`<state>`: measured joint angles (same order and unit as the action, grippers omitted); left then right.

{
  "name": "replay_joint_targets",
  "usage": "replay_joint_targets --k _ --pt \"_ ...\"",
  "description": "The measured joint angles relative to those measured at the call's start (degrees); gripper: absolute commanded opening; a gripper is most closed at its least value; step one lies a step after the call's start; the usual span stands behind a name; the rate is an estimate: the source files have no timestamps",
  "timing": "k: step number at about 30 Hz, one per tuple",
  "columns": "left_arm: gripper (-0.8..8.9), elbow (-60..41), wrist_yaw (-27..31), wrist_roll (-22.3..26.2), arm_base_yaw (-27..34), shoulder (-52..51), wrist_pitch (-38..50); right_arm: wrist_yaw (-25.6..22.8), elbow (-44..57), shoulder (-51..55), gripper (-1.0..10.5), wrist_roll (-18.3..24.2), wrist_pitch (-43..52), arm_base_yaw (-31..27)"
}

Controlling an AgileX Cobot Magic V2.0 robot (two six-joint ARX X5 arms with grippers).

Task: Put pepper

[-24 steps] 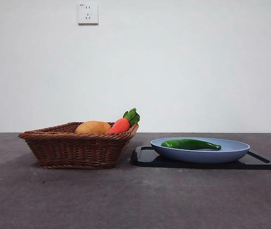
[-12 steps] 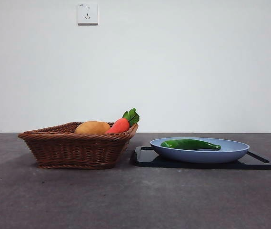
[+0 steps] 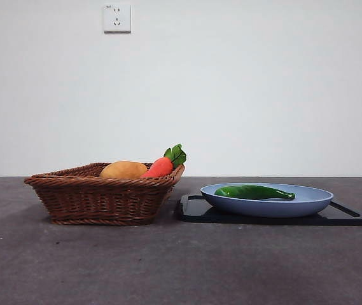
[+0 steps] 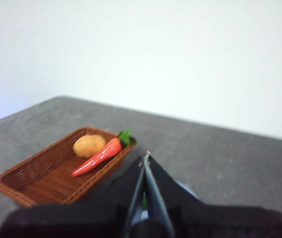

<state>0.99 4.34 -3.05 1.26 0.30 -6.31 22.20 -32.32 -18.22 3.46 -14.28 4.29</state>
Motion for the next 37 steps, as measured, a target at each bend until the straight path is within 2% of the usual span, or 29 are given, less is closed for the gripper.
replay_joint_targets --k 2,5,12,20,26,31,37 --pt "0.08 0.00 0.00 0.00 0.00 0.00 0.00 -0.33 6.21 3.43 0.1 -0.09 4.68 -0.20" --pt "0.08 0.00 0.00 0.00 0.04 0.00 0.00 -3.80 15.39 8.35 0.1 -0.85 8.72 -0.20" --pt "0.08 0.00 0.00 0.00 0.04 0.00 0.00 -8.61 27.12 16.11 0.1 -2.99 9.18 -0.20" --pt "0.08 0.00 0.00 0.00 0.04 0.00 0.00 -8.85 31.30 17.94 0.1 -3.63 9.18 -0.20" --pt "0.08 0.00 0.00 0.00 0.04 0.00 0.00 -8.94 31.47 17.94 0.1 -4.00 5.66 -0.20" --pt "0.08 0.00 0.00 0.00 0.04 0.00 0.00 -8.94 31.47 17.99 0.1 -6.58 5.70 -0.20" --pt "0.08 0.00 0.00 0.00 0.04 0.00 0.00 -8.94 31.47 17.99 0.1 -7.39 5.70 -0.20"
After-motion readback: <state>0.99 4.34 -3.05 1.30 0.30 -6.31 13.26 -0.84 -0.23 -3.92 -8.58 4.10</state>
